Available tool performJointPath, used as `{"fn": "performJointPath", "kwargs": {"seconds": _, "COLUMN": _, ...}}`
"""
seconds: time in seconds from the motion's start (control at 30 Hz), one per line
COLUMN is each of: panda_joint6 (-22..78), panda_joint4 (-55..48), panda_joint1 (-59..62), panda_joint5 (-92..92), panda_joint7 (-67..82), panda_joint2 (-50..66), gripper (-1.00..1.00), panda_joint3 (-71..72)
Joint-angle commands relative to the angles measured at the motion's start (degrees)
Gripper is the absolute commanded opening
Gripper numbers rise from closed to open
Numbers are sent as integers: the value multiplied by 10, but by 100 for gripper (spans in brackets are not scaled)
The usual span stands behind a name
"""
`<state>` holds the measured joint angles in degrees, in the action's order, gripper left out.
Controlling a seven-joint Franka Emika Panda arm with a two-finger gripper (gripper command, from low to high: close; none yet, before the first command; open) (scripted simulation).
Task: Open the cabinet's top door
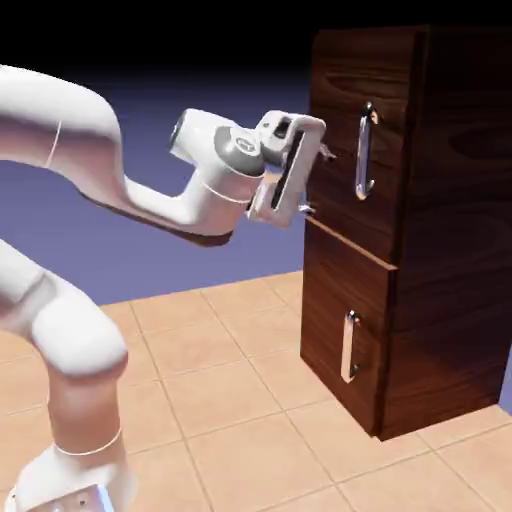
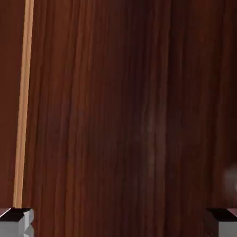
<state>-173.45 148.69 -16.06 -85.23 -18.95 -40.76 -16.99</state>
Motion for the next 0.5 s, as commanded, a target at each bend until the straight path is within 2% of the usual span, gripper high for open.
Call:
{"fn": "performJointPath", "kwargs": {"seconds": 0.0, "panda_joint6": 0, "panda_joint4": -4, "panda_joint1": -4, "panda_joint5": -25, "panda_joint7": 7, "panda_joint2": -2, "gripper": 0, "panda_joint3": -5}}
{"fn": "performJointPath", "kwargs": {"seconds": 0.47, "panda_joint6": 2, "panda_joint4": -54, "panda_joint1": -67, "panda_joint5": -374, "panda_joint7": 103, "panda_joint2": -36, "gripper": 0, "panda_joint3": -75}}
